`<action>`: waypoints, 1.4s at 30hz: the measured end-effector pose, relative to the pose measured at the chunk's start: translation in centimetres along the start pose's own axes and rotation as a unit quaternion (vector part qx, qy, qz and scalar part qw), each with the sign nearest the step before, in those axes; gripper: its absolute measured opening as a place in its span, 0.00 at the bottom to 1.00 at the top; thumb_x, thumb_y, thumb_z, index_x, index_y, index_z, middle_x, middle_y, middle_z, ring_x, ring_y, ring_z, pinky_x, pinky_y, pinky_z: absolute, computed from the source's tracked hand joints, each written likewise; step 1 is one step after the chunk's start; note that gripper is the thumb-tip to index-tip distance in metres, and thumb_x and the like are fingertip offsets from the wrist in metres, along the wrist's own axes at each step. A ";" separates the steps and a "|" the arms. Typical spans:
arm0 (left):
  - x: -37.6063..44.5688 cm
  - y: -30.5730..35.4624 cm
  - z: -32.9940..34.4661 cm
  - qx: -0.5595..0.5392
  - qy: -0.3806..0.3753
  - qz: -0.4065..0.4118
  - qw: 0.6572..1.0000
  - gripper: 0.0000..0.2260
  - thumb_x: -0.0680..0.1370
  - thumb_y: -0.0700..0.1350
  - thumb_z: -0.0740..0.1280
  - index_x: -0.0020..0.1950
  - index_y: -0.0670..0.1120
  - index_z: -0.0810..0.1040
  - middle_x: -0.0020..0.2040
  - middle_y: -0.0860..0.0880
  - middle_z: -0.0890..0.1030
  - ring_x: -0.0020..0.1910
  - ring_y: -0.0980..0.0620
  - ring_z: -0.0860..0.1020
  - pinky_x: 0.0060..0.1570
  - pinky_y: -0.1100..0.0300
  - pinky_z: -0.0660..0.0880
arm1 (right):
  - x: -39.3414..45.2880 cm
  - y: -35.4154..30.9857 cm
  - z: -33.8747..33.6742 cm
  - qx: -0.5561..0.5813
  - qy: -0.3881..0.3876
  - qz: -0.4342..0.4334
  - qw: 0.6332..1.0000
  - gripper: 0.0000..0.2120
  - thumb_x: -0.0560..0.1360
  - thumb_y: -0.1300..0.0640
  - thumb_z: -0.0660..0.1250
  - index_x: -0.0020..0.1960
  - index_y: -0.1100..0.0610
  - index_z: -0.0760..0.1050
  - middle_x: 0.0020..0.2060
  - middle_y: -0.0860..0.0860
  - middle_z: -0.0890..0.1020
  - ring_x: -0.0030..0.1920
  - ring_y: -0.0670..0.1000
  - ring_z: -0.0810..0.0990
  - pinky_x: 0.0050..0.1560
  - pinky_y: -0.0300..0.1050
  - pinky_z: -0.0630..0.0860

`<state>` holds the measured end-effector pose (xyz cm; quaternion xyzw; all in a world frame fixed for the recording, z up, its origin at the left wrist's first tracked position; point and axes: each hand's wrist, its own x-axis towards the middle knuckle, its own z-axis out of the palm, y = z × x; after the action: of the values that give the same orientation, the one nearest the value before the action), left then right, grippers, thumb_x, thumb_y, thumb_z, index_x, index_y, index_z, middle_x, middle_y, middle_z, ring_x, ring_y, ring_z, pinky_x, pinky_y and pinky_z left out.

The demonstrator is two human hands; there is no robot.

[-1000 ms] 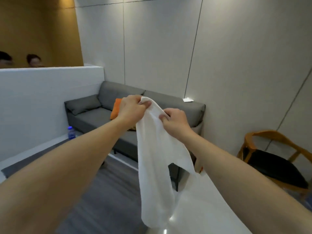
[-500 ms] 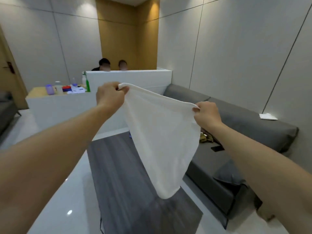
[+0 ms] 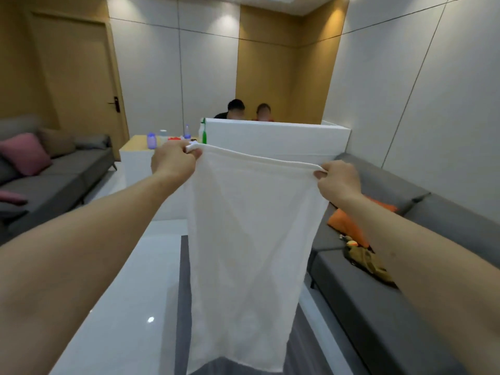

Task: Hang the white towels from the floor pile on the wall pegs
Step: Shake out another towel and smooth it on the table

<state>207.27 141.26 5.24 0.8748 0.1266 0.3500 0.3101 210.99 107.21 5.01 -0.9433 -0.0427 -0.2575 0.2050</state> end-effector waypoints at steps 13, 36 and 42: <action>3.9 1.0 -0.8 -0.086 0.046 -0.087 0.991 0.11 0.76 0.53 0.69 0.42 0.46 0.84 0.41 0.42 0.83 0.43 0.41 0.82 0.44 0.47 0.81 | 8.7 -1.2 2.9 0.171 0.033 -0.073 0.982 0.08 0.77 0.56 0.67 0.43 0.55 0.84 0.37 0.50 0.82 0.42 0.52 0.77 0.44 0.42 0.68; -54.1 -7.1 2.5 0.180 -0.310 -0.282 0.890 0.10 0.79 0.53 0.66 0.41 0.52 0.82 0.29 0.55 0.76 0.31 0.56 0.75 0.27 0.64 0.63 | -38.4 25.8 9.9 0.102 -0.402 0.009 0.910 0.17 0.77 0.68 0.61 0.55 0.53 0.84 0.46 0.50 0.84 0.42 0.47 0.79 0.40 0.38 0.73; -59.0 -8.9 4.3 0.213 -0.393 -0.285 0.848 0.09 0.78 0.51 0.66 0.42 0.51 0.82 0.34 0.53 0.78 0.35 0.54 0.77 0.32 0.62 0.67 | -45.2 29.5 11.4 0.071 -0.450 0.054 0.888 0.13 0.78 0.63 0.63 0.56 0.55 0.84 0.53 0.52 0.85 0.56 0.54 0.81 0.53 0.38 0.72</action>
<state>167.51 120.36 -34.34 0.9093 0.3095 -0.1625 0.2257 182.77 86.05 -37.42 -0.9417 -0.0980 0.2101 0.2438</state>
